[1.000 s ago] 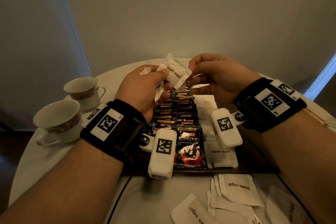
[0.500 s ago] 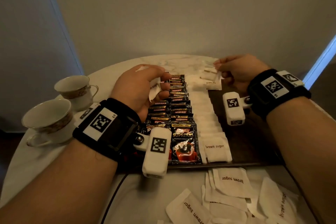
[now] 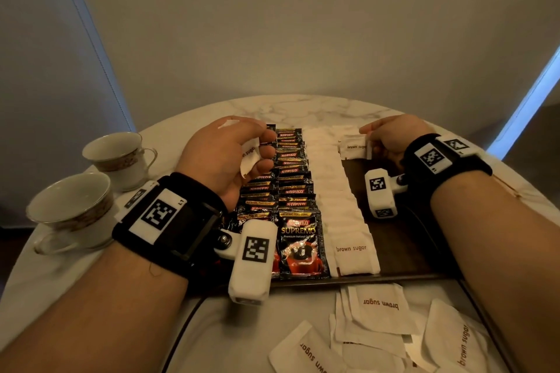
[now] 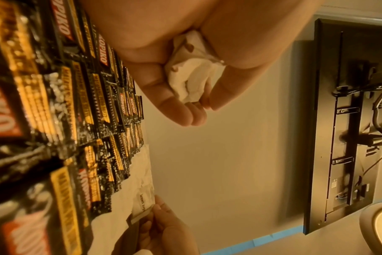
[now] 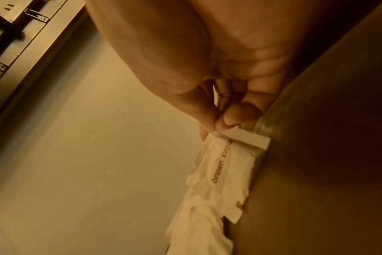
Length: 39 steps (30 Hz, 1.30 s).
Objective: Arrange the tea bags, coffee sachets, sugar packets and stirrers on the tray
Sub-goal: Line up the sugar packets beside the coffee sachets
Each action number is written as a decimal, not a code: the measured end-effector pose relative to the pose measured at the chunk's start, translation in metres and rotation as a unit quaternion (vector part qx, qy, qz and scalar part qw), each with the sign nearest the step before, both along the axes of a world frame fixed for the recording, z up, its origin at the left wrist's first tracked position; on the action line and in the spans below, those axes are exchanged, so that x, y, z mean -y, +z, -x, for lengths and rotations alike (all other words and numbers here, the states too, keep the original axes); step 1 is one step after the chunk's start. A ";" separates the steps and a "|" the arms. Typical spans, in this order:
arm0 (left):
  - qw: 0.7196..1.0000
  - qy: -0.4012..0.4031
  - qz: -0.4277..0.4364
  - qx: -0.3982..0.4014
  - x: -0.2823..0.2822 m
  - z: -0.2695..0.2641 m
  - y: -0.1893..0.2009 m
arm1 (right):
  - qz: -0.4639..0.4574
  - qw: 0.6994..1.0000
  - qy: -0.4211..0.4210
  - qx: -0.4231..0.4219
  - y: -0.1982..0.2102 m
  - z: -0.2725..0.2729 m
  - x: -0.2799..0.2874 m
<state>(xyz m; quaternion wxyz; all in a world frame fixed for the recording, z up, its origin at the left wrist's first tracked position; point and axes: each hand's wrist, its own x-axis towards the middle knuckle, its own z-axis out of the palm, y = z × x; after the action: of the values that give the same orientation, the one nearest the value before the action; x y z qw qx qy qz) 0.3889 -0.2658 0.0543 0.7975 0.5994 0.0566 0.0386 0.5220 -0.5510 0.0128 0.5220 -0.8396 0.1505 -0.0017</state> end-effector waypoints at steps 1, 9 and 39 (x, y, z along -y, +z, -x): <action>1.000 0.001 0.000 -0.001 0.000 0.000 0.000 | -0.003 1.000 0.001 0.000 0.005 0.006 -0.007; 1.000 0.003 0.000 0.001 0.000 -0.001 0.000 | -0.102 0.994 -0.030 -0.014 0.018 0.018 -0.020; 0.999 0.005 0.033 -0.012 -0.001 -0.003 -0.002 | -0.282 0.957 0.039 0.053 0.007 0.022 -0.031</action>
<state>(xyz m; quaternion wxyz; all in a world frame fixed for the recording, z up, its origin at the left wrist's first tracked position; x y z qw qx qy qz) 0.3924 -0.2644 0.0528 0.8157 0.5732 0.0704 0.0328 0.4995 -0.5196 0.0200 0.7441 -0.6625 0.0844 0.0166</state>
